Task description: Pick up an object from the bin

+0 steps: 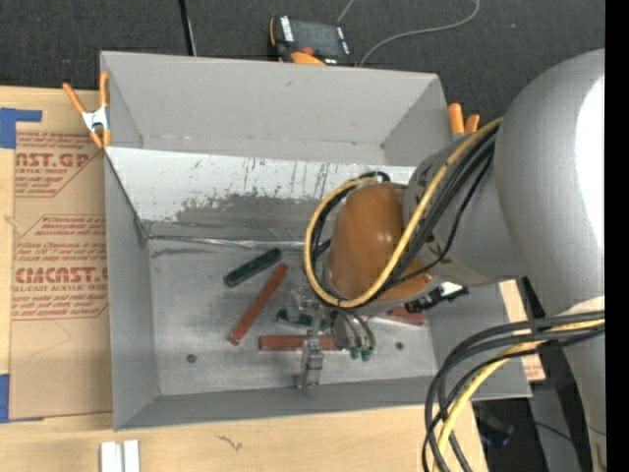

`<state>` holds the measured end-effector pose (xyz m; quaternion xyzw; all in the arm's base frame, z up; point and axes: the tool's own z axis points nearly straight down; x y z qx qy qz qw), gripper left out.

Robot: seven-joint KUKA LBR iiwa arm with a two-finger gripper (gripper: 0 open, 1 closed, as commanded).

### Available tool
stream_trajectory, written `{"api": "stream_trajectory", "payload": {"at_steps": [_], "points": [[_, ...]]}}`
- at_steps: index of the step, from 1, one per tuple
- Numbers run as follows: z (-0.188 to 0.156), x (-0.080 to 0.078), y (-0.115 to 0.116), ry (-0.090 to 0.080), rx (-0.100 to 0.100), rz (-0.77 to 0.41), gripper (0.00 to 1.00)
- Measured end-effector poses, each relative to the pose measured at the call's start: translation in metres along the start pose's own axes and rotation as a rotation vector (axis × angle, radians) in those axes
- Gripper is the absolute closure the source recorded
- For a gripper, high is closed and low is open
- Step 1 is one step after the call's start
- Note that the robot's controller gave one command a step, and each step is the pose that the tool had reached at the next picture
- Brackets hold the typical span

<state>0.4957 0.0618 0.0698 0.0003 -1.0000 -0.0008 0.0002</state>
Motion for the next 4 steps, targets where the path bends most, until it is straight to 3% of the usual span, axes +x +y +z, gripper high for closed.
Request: {"api": "stream_trajectory", "payload": {"at_steps": [1,2,3,4], "points": [[-0.0005,-0.0317,0.0347,-0.002,0.001,-0.131,0.00],[-0.0024,-0.0329,0.0347,-0.006,-0.001,-0.129,1.00],[-0.0003,-0.0311,0.0341,-0.001,0.000,-0.129,0.00],[-0.0022,-0.0329,0.0347,-0.006,-0.001,-0.129,1.00]]}}
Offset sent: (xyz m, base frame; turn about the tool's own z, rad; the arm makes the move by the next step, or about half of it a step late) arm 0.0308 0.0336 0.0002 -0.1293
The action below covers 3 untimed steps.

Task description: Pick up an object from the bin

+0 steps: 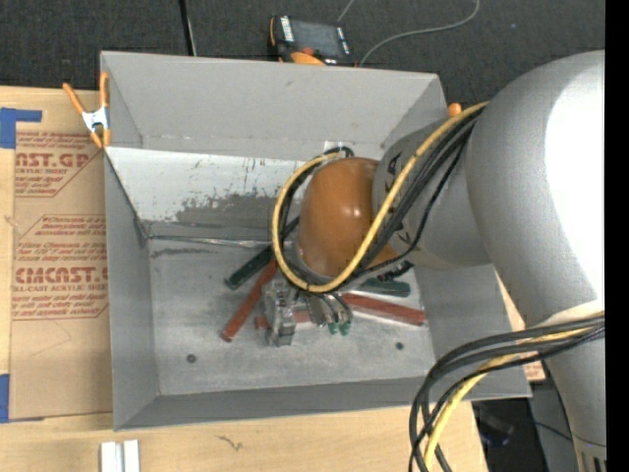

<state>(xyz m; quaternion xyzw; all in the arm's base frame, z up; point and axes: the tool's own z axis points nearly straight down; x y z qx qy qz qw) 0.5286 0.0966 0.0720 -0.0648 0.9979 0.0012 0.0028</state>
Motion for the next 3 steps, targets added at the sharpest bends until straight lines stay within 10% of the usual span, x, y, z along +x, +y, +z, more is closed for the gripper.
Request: {"api": "stream_trajectory", "payload": {"at_steps": [1,2,3], "points": [[0.002,0.002,0.000,0.005,0.001,0.000,0.00],[0.001,0.001,-0.001,0.003,0.001,0.000,1.00],[-0.114,-0.015,0.042,-0.004,0.000,-0.228,1.00]]}}
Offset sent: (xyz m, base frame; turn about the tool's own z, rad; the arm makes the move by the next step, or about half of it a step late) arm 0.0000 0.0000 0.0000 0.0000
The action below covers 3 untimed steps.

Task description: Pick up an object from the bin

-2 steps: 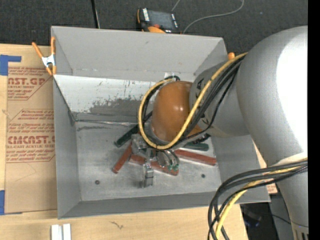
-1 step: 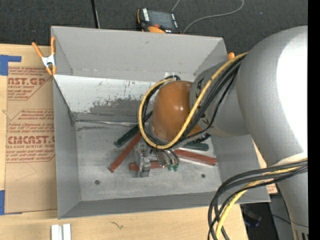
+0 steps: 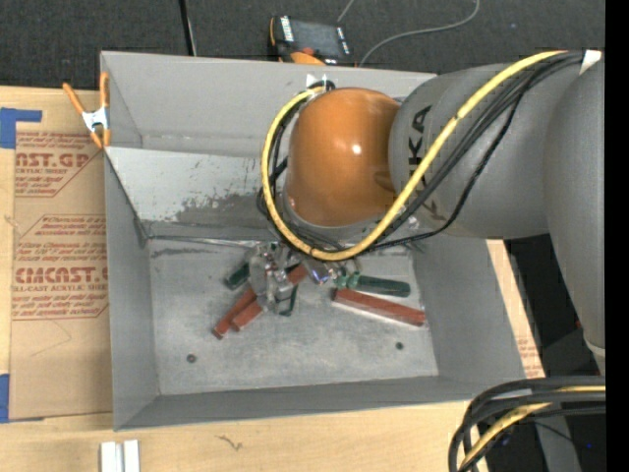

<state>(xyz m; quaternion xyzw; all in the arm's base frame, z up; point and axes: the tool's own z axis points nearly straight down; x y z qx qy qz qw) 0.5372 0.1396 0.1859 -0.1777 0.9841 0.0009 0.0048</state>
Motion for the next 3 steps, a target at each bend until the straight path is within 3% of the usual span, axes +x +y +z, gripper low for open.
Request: {"api": "stream_trajectory", "payload": {"at_steps": [1,2,3], "points": [[0.004,0.002,0.000,0.007,-0.001,0.002,0.00],[0.120,-0.024,-0.016,0.008,-0.002,-0.153,0.00],[0.112,-0.028,-0.017,-0.001,0.000,-0.152,1.00]]}}
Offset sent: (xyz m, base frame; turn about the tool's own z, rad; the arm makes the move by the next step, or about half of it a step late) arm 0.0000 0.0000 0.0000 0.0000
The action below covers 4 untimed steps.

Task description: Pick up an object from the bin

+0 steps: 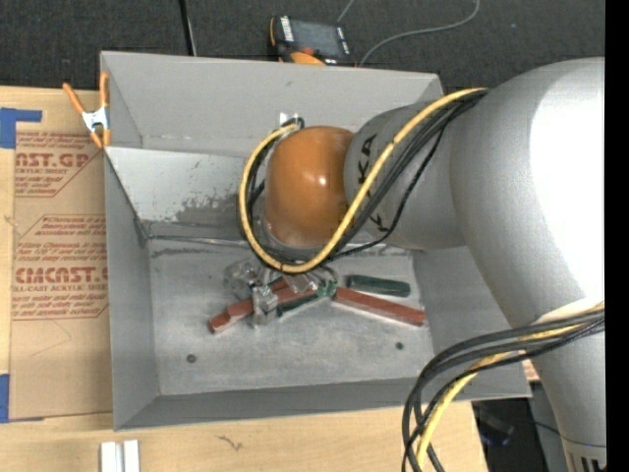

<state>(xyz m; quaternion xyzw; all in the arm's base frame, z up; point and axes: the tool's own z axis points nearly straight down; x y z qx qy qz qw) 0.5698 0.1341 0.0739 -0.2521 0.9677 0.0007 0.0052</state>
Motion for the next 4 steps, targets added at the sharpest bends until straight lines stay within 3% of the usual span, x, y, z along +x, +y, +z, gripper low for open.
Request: {"api": "stream_trajectory", "payload": {"at_steps": [1,2,3,4], "points": [[-0.131,-0.001,0.020,0.000,0.001,-0.023,1.00],[-0.126,0.001,0.020,0.007,-0.002,-0.023,0.00],[0.009,-0.003,0.024,0.015,-0.006,-0.078,0.00],[0.003,-0.006,0.023,0.006,-0.003,-0.077,1.00]]}}
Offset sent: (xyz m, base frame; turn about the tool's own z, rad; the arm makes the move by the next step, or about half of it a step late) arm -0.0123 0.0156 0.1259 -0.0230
